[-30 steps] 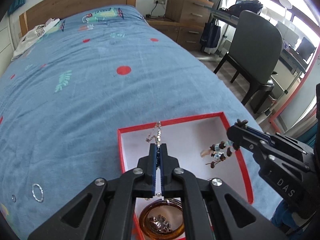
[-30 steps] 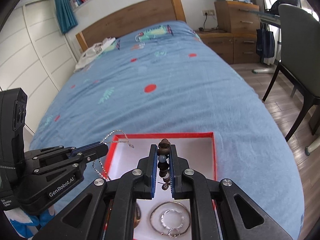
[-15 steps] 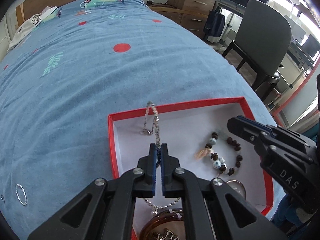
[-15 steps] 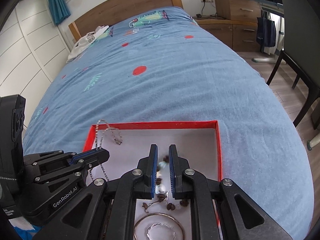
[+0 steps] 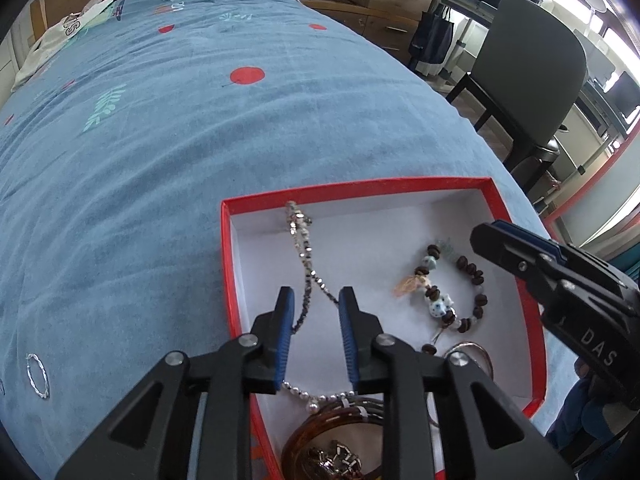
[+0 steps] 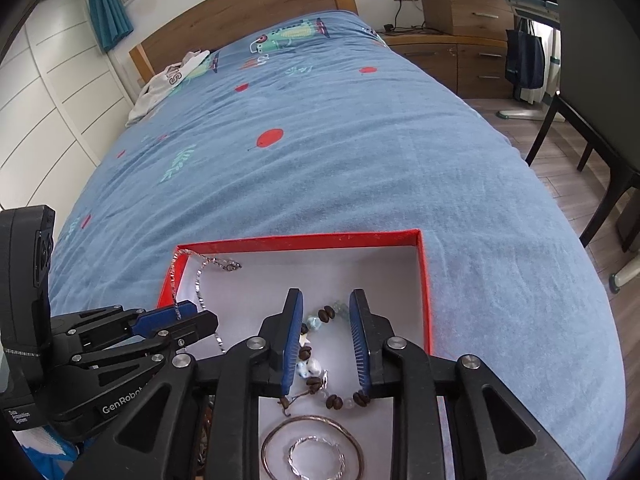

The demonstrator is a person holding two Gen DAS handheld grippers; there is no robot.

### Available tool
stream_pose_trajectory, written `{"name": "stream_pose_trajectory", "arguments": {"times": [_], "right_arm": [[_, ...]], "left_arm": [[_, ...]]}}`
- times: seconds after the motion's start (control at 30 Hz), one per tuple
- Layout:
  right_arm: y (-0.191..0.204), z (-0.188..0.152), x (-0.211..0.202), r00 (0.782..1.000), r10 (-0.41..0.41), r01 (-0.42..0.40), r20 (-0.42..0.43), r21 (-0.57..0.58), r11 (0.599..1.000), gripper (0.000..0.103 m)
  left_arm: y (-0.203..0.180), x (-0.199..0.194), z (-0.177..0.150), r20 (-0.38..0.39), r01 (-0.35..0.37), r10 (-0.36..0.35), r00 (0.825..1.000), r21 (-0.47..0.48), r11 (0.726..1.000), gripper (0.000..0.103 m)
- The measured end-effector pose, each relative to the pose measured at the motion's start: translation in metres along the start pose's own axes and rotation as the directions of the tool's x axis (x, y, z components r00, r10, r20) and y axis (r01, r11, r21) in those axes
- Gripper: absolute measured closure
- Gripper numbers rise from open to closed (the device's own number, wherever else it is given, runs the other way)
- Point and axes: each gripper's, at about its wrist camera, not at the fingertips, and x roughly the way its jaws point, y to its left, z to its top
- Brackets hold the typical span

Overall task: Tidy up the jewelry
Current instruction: 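Open both tools to drop the chain and bracelet into the box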

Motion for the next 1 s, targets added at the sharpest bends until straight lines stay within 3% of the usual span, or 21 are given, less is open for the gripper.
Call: {"name": "stream_pose_trajectory", "arguments": {"times": [0.17, 0.6, 1.0], "right_arm": [[0.000, 0.000, -0.011, 1.000, -0.010, 0.010, 0.005, -0.003, 1.000, 0.073], [-0.005, -0.007, -0.036, 1.000, -0.010, 0.010, 0.012, 0.018, 1.000, 0.072], [0.032, -0.006, -0.110, 0.993, 0.006, -0.005, 0.114, -0.010, 1.000, 0.069]], "left_arm": [[-0.002, -0.008, -0.002, -0.004, 0.004, -0.004, 1.000, 0.002, 1.000, 0.080], [-0.002, -0.042, -0.008, 0.025, -0.005, 0.005, 1.000, 0.015, 1.000, 0.080], [0.022, -0.145, -0.034, 0.155, -0.047, 0.052, 0.987, -0.034, 0.998, 0.080]]}}
